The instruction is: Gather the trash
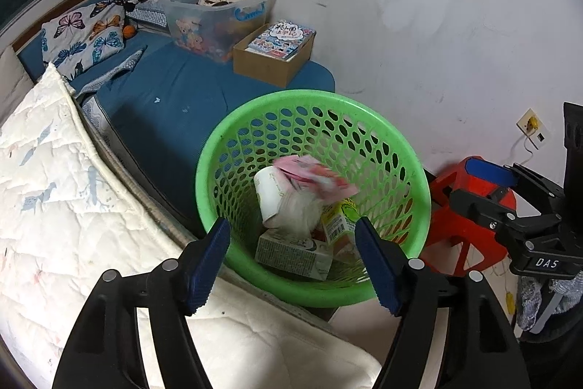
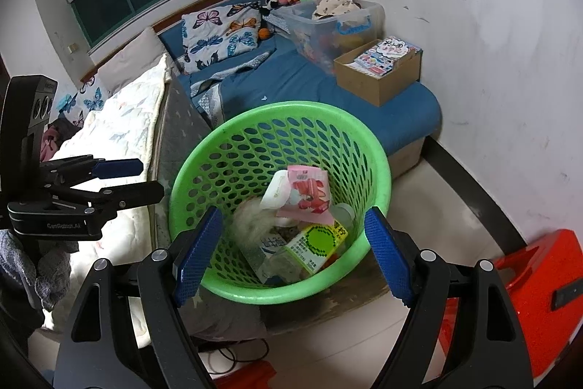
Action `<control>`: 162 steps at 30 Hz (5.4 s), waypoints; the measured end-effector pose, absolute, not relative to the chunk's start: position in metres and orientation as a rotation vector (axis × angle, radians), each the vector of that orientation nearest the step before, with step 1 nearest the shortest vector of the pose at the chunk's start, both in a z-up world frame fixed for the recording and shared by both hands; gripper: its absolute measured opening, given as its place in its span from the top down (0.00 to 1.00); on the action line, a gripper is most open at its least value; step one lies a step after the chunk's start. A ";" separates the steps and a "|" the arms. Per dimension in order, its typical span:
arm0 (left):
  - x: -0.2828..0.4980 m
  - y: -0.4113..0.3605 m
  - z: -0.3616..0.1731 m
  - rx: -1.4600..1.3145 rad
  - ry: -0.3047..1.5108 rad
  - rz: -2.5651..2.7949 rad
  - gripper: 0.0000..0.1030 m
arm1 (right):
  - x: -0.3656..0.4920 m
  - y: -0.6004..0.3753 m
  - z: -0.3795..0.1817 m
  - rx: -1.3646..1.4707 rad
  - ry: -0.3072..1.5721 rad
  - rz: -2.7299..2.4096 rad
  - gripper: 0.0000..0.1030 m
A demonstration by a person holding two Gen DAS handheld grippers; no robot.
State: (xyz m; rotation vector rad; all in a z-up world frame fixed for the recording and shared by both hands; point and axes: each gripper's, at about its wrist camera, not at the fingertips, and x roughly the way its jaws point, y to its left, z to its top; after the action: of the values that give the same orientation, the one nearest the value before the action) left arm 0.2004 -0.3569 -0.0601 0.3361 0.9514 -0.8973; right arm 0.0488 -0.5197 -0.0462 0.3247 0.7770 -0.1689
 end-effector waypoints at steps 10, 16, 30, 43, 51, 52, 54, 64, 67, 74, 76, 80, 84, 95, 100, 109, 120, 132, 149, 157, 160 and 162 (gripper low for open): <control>0.196 -0.312 -0.037 0.265 0.898 -0.858 0.28 | 0.048 -0.489 -0.037 0.318 0.755 -0.113 0.20; 0.189 -0.278 -0.024 0.223 0.867 -0.822 0.21 | 0.051 -0.467 -0.029 0.313 0.739 -0.076 0.16; 0.173 -0.169 0.004 0.125 0.754 -0.658 0.09 | 0.059 -0.401 -0.012 0.252 0.692 0.003 0.08; 0.155 -0.080 0.010 0.076 0.712 -0.448 0.07 | 0.067 -0.342 -0.006 0.188 0.693 0.037 0.04; 0.138 -0.033 0.012 0.039 0.697 -0.333 0.07 | 0.067 -0.299 -0.005 0.109 0.686 0.064 0.04; 0.136 -0.028 0.012 0.038 0.694 -0.318 0.07 | 0.067 -0.294 -0.005 0.098 0.686 0.068 0.04; 0.131 -0.019 0.013 0.032 0.688 -0.297 0.07 | 0.067 -0.285 -0.005 0.084 0.683 0.074 0.04; 0.114 0.026 0.008 -0.047 0.676 -0.184 0.07 | 0.066 -0.259 0.001 0.056 0.662 0.103 0.04; 0.108 0.031 0.007 -0.044 0.667 -0.160 0.07 | 0.065 -0.254 0.004 0.051 0.652 0.101 0.04; 0.094 0.035 0.013 -0.031 0.610 -0.108 0.07 | 0.060 -0.243 0.008 0.038 0.636 0.116 0.04; 0.091 0.033 0.013 -0.017 0.601 -0.097 0.07 | 0.060 -0.240 0.008 0.026 0.634 0.111 0.04; 0.090 0.034 0.012 -0.028 0.602 -0.081 0.07 | 0.058 -0.238 0.005 0.034 0.637 0.112 0.04; 0.087 0.033 0.009 -0.034 0.609 -0.074 0.07 | 0.056 -0.239 0.002 0.044 0.640 0.117 0.04; 0.082 0.035 0.006 -0.053 0.610 -0.045 0.07 | 0.052 -0.234 0.003 0.039 0.628 0.126 0.04; 0.081 0.036 0.006 -0.056 0.611 -0.038 0.07 | 0.051 -0.232 0.003 0.036 0.629 0.132 0.04; 0.079 0.038 0.003 -0.062 0.617 -0.035 0.07 | 0.051 -0.230 0.002 0.038 0.635 0.141 0.04; 0.080 0.037 0.000 -0.070 0.630 -0.033 0.07 | 0.051 -0.228 0.000 0.038 0.638 0.147 0.04; 0.078 0.038 0.000 -0.071 0.631 -0.028 0.07 | 0.052 -0.228 -0.001 0.038 0.646 0.149 0.04; 0.077 0.039 -0.001 -0.075 0.635 -0.026 0.07 | 0.052 -0.229 -0.003 0.046 0.642 0.145 0.04; 0.072 0.035 -0.003 -0.044 0.612 -0.038 0.07 | 0.052 -0.230 -0.002 0.048 0.638 0.138 0.04; 0.071 0.032 -0.002 -0.023 0.608 -0.039 0.07 | 0.052 -0.232 -0.001 0.049 0.637 0.135 0.04; 0.071 0.032 -0.003 -0.020 0.609 -0.036 0.07 | 0.053 -0.233 -0.001 0.054 0.639 0.135 0.04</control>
State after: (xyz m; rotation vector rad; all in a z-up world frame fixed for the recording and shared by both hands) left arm 0.0705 0.0319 -0.0029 -0.0202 0.6094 -0.0357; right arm 0.0530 -0.2328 -0.0009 0.0536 0.6385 0.1349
